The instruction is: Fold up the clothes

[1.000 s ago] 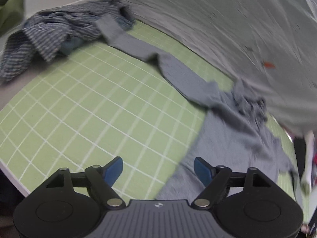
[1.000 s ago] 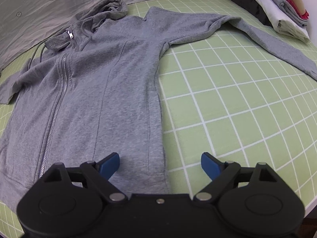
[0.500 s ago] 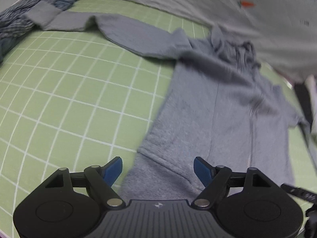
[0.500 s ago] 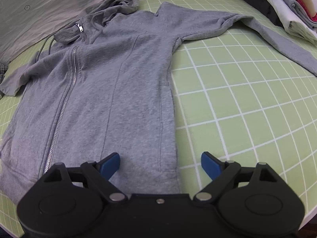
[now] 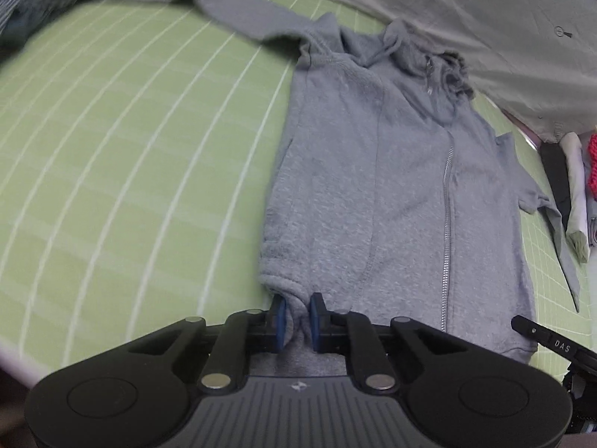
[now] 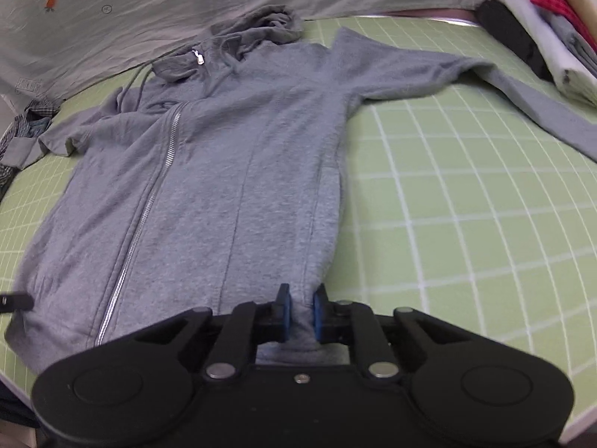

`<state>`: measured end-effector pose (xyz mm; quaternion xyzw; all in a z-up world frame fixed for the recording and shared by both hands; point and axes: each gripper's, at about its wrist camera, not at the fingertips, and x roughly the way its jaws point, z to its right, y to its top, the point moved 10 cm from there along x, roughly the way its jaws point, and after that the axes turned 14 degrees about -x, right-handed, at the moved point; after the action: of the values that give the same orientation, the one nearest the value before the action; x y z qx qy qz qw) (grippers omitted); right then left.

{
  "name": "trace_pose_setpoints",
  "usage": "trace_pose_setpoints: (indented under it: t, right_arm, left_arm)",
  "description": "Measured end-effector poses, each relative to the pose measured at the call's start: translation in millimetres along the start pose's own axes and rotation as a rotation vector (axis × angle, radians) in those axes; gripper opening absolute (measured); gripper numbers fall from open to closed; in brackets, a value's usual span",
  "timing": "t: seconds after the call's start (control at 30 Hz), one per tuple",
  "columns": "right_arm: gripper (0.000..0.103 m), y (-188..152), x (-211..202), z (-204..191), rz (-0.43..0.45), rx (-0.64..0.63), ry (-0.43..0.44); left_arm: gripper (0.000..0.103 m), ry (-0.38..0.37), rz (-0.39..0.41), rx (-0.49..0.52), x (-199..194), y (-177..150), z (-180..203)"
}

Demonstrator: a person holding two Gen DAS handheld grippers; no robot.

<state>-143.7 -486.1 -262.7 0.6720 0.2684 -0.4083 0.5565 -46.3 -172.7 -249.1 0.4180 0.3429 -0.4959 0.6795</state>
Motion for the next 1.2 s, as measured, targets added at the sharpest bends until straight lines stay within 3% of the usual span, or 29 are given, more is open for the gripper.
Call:
trace_pose_setpoints:
  t: [0.1,0.17,0.2,0.33,0.43,0.67,0.83,1.03,1.2]
  right_arm:
    - [0.013,-3.5,-2.8,9.3,-0.022,0.016,0.039]
    - [0.021,-2.7,-3.7,13.7,-0.032,0.004,0.057]
    - [0.024,-1.6,-4.4,15.7,-0.033,-0.01,0.06]
    - [0.05,3.3,-12.6,30.1,-0.007,-0.069,0.02]
    - [0.07,4.6,-17.0,48.1,0.018,-0.057,0.026]
    - [0.102,8.0,-22.2,110.6,0.068,-0.034,-0.063]
    - [0.103,21.0,-17.1,177.1,0.104,0.068,-0.15]
    - [0.103,38.5,-4.3,276.1,0.137,0.225,-0.295]
    - [0.103,47.6,8.4,362.1,0.091,0.31,-0.457]
  left_arm:
    - [0.024,0.033,0.022,-0.031,-5.0,-8.4,0.5]
    - [0.029,0.082,0.053,-0.021,-7.3,-5.5,6.7]
    - [0.037,0.111,0.066,-0.006,-7.8,-1.0,12.3]
    - [0.074,0.165,0.121,0.062,-10.8,3.1,38.7]
    - [0.086,0.177,0.154,0.086,-8.2,3.5,60.2]
    - [0.096,0.174,0.127,0.086,31.6,12.2,111.3]
    - [0.096,0.189,0.105,0.11,63.6,27.0,144.5]
    - [0.097,0.242,0.131,0.24,99.3,57.4,189.9]
    - [0.097,0.305,0.097,0.306,129.5,70.4,213.1]
